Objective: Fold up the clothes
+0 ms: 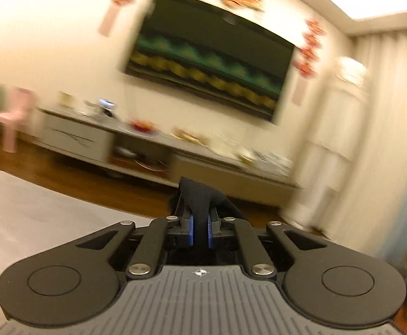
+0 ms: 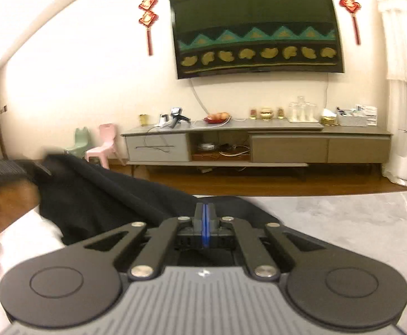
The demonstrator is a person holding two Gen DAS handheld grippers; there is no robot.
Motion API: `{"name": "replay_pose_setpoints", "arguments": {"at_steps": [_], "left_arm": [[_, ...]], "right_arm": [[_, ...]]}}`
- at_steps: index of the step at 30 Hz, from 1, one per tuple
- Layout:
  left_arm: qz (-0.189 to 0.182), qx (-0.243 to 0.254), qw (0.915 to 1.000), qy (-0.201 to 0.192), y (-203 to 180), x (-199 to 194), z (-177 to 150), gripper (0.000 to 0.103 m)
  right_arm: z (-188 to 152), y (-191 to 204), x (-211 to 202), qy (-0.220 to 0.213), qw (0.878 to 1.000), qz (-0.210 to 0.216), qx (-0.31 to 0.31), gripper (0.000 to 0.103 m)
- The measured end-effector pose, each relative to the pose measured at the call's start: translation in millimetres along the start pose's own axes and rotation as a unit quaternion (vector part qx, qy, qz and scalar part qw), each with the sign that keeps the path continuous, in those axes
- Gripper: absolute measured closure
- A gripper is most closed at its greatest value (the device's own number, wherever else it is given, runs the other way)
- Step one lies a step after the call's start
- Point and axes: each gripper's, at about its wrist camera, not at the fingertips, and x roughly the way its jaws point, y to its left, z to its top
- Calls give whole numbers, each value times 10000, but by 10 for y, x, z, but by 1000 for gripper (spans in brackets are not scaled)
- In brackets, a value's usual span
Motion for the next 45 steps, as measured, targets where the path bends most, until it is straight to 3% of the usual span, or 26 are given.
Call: {"name": "replay_pose_setpoints", "arguments": {"at_steps": [2,3,5,6,8,9,10,12,13,14,15,16,19,24,26,27,30,32,33,34,35,36,38,41,44,45], "left_arm": [[1039,-266,9919,675,361,226,-228,95],[1263,-422,9844,1148,510,367,-375,95],[1304,-798,9709,1844,696,543,-656,94],[1175,-790,9700,1975,691,571,-742,91],[915,-442,9729,2077,565,593,-853,59],[857,-220,9736,2106,490,605,-897,27],[916,-90,9741,2065,451,609,-931,10],[987,144,9735,2056,402,667,-1000,9],[1014,215,9721,2106,411,727,-1030,12],[1042,271,9705,2156,429,781,-1061,17],[1070,272,9690,2211,486,818,-1092,38],[1099,273,9674,2265,544,855,-1123,69],[1192,43,9690,2163,758,859,-1048,93],[1472,-524,9842,834,1175,189,-285,96],[1652,-551,9840,383,1306,-122,-112,96],[1820,-593,9809,350,1395,-181,-100,96],[1853,-633,9795,476,1541,-199,-161,96],[1762,-639,9804,612,1610,-173,-224,96],[1716,-642,9807,681,1645,-160,-256,96],[1670,-645,9810,749,1680,-147,-287,96],[1625,-648,9812,817,1714,-134,-319,96],[1579,-651,9813,885,1749,-121,-350,96],[1486,-656,9814,1021,1818,-95,-414,96],[1346,-661,9813,1206,1913,-62,-501,96],[1187,-652,9855,1026,1840,-127,-476,96],[1077,-673,9882,860,1824,-180,-443,96]], "right_arm": [[-93,-131,218,510,9982,-166,267,68],[-155,-188,352,791,9959,-200,382,64],[-297,-257,642,1334,9896,-184,506,59],[-328,-227,699,1427,9886,-189,449,51],[-369,-127,753,1514,9880,-103,297,40],[-402,-83,764,1555,9876,-68,204,35],[-450,-22,771,1596,9871,-69,48,35],[-551,108,834,1679,9850,-287,-293,37],[-568,113,844,1689,9844,-348,-337,41],[-576,99,825,1663,9852,-303,-300,55],[-567,104,811,1657,9854,-265,-299,89],[-547,126,802,1651,9853,-260,-355,99],[-492,158,735,1488,9865,-375,-566,99],[10,-4,-68,31,9921,-1058,-669,99],[154,-103,-515,-595,9892,-1174,-647,99],[166,-195,-597,-662,9864,-1382,-598,99],[25,-701,-240,316,9667,-2517,-327,95],[-100,-952,-27,881,9546,-2847,-31,91],[-115,-938,-51,843,9540,-2878,36,89],[-133,-855,-103,745,9600,-2698,31,88],[-155,-691,-188,574,9722,-2268,-58,78],[-176,-527,-272,401,9822,-1832,-147,51],[-238,-220,-351,282,9946,-952,-306,37],[-464,138,-6,1202,9917,22,-452,50],[-590,257,253,1703,9831,119,-663,102],[-516,229,194,1556,9859,102,-600,103]]}}
